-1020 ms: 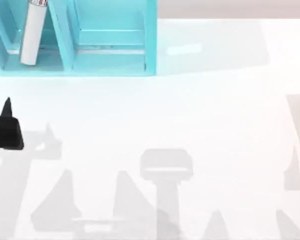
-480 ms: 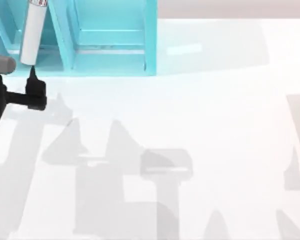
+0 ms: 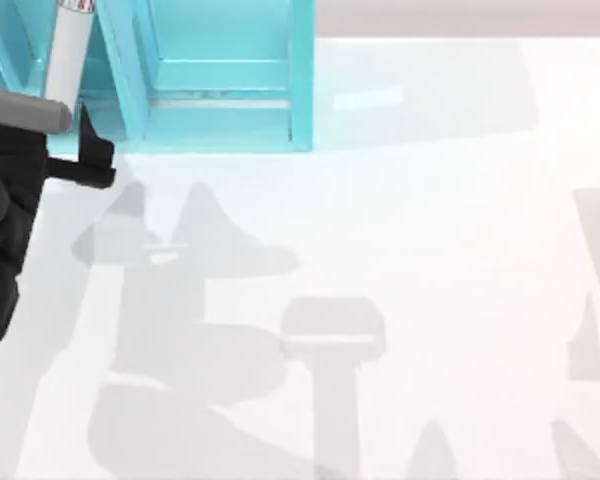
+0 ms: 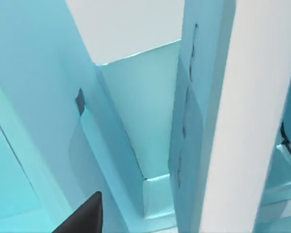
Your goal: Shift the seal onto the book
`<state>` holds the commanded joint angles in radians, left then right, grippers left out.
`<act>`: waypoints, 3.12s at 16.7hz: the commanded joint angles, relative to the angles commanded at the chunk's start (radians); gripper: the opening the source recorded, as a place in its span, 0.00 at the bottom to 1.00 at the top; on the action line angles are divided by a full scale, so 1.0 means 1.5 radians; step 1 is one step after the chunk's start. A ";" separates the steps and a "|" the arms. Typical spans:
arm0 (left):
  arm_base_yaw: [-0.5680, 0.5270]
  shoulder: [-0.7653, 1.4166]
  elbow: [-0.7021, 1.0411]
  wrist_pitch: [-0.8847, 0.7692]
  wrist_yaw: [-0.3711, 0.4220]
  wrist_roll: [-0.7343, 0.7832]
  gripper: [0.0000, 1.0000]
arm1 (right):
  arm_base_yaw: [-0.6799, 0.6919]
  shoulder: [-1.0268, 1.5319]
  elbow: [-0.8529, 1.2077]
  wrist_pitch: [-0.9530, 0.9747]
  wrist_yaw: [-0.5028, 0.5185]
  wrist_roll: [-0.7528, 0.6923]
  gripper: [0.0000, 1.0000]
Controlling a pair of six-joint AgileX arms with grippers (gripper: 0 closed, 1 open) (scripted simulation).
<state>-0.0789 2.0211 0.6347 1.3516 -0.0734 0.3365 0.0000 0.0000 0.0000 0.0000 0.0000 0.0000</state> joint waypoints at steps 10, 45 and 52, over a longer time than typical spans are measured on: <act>-0.009 0.118 0.042 0.085 -0.001 0.046 1.00 | 0.000 0.000 0.000 0.000 0.000 0.000 1.00; 0.003 0.242 0.350 -0.099 0.014 0.045 0.00 | 0.000 0.000 0.000 0.000 0.000 0.000 1.00; 0.006 0.242 0.348 -0.100 0.013 0.046 0.00 | 0.000 0.000 0.000 0.000 0.000 0.000 1.00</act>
<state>-0.0694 2.3834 1.1561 1.2021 -0.0545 0.4059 0.0000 0.0000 0.0000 0.0000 0.0000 0.0000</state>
